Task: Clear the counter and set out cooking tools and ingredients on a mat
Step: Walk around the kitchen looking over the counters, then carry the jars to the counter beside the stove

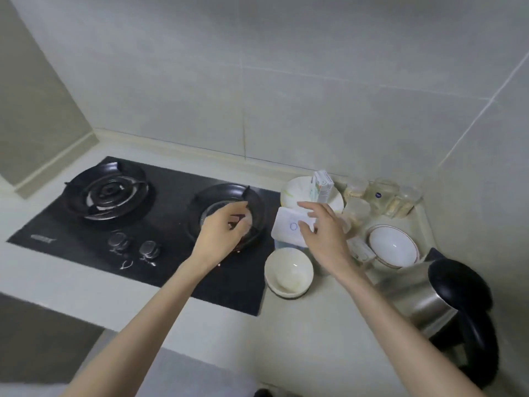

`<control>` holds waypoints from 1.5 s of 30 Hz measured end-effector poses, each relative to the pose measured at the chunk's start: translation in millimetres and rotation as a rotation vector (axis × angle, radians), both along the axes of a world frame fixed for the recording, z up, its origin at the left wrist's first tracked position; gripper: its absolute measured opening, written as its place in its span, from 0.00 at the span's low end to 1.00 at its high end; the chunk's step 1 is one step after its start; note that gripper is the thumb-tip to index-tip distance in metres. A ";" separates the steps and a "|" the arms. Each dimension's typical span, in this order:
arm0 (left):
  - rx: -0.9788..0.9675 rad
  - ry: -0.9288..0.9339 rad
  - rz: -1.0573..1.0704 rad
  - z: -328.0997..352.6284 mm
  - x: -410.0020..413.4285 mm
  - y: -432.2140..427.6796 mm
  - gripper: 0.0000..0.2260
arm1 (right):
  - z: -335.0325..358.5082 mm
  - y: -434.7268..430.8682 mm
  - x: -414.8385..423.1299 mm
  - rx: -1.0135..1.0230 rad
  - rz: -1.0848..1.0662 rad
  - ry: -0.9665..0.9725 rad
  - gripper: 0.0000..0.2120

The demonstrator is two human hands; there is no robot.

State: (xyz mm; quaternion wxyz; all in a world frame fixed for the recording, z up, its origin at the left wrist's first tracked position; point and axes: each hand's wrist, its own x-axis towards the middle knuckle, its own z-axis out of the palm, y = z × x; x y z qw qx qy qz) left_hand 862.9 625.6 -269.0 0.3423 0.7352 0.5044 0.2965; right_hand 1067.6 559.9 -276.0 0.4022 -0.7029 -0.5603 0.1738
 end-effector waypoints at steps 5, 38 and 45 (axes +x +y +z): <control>0.020 -0.065 0.166 12.7 -85.9 -17.8 0.15 | 17.8 17.5 -73.6 0.031 0.150 0.093 0.17; 0.200 -0.151 1.365 58.6 -751.6 -371.2 0.14 | 67.4 -101.6 -835.0 -0.053 1.376 0.160 0.15; 0.186 -0.082 1.611 58.7 -871.6 -433.9 0.14 | 67.0 -138.8 -1006.3 -0.055 1.645 0.174 0.15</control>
